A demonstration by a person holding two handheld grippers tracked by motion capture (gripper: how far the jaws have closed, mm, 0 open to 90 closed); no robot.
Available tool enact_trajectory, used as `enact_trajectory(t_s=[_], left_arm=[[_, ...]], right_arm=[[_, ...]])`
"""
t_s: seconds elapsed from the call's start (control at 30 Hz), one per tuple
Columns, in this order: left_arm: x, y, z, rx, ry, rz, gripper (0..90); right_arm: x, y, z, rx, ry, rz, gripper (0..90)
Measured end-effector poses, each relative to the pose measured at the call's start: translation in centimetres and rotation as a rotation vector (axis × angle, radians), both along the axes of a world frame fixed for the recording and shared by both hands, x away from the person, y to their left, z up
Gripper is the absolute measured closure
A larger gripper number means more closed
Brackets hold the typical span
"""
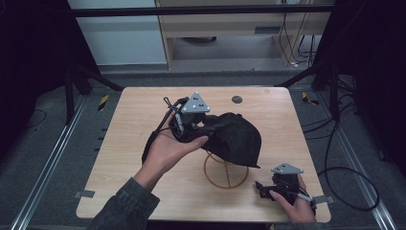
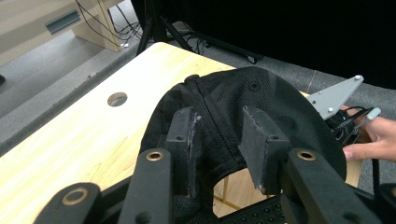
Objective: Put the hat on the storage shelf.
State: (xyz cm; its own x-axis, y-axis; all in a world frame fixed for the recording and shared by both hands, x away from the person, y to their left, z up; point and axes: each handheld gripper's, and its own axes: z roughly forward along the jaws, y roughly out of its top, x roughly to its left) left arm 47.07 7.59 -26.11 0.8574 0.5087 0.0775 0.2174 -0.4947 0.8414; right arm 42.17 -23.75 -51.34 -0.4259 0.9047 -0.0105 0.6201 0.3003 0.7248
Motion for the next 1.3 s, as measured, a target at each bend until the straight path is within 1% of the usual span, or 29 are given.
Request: enact_trajectory(t_s=[0.37, 0.43, 0.57, 0.7, 0.8, 0.87, 0.93, 1.1, 1.2, 1.3], left_arm=[[-0.3, 1.4, 0.7, 0.0, -0.019, 0.019, 60.3], [-0.4, 1.6, 0.7, 0.002, -0.015, 0.02, 59.7], [-0.4, 2.2, 0.8, 0.016, -0.02, 0.027, 56.5], [-0.5, 2.5, 0.8, -0.004, -0.022, 0.048, 52.1], [-0.5, 2.9, 0.9, 0.004, -0.025, 0.052, 48.9], [-0.6, 3.1, 0.9, -0.003, -0.026, 0.061, 47.0], [-0.7, 3.4, 1.0, -0.001, -0.03, 0.064, 44.8], [-0.9, 4.0, 1.2, -0.013, -0.033, 0.069, 35.9], [-1.0, 4.4, 1.2, -0.02, -0.035, 0.075, 27.9], [-1.1, 5.2, 0.9, -0.04, -0.04, 0.086, 19.1]], right_arm=[[0.0, 0.0, 0.0, -0.001, 0.0, 0.001, 0.4], [0.0, 0.0, 0.0, 0.0, 0.0, 0.0, 0.4], [0.0, 0.0, 0.0, 0.0, 0.0, 0.0, 0.4], [0.0, 0.0, 0.0, 0.001, 0.001, -0.001, 0.4], [0.0, 0.0, 0.0, 0.0, 0.0, 0.0, 0.4], [0.0, 0.0, 0.0, -0.001, 0.0, 0.001, 0.4], [0.0, 0.0, 0.0, 0.0, 0.0, 0.0, 0.4], [0.0, 0.0, 0.0, 0.0, 0.0, 0.0, 0.4], [0.0, 0.0, 0.0, 0.0, 0.0, 0.0, 0.4], [0.0, 0.0, 0.0, -0.001, -0.001, -0.001, 0.4]])
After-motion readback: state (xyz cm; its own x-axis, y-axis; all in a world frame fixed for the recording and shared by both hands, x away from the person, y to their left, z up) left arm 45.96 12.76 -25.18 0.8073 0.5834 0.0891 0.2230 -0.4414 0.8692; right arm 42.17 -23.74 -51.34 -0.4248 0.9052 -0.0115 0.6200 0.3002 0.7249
